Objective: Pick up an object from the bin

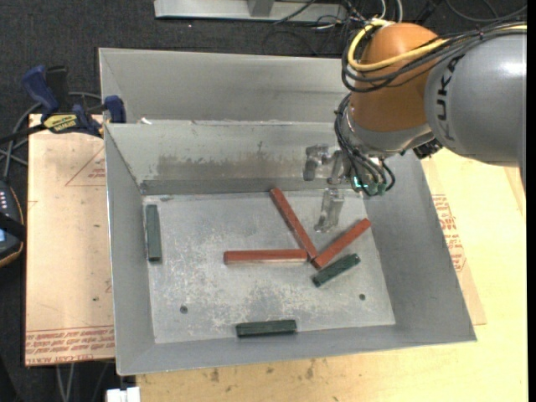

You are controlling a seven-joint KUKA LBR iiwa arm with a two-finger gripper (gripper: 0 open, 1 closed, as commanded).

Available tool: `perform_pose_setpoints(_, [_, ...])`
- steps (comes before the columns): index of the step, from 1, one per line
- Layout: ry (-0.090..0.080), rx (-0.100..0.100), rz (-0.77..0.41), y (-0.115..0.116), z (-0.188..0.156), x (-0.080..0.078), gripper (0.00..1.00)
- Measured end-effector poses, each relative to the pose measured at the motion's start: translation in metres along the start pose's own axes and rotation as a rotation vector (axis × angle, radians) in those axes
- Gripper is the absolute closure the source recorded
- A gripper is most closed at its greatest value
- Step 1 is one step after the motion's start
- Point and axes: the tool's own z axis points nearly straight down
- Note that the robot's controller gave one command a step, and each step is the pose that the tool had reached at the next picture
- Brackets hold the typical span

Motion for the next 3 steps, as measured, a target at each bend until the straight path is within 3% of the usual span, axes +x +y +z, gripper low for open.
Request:
perform_pose_setpoints(1, [-0.012, 0.000, -0.321, -0.003, 0.106, 0.057, 0.00])
perform_pose_setpoints(2, [-0.014, 0.000, -0.513, 0.065, 0.090, 0.008, 0.00])
perform_pose_setpoints(3, [-0.005, 0.001, -0.580, 0.060, 0.108, 0.036, 0.00])
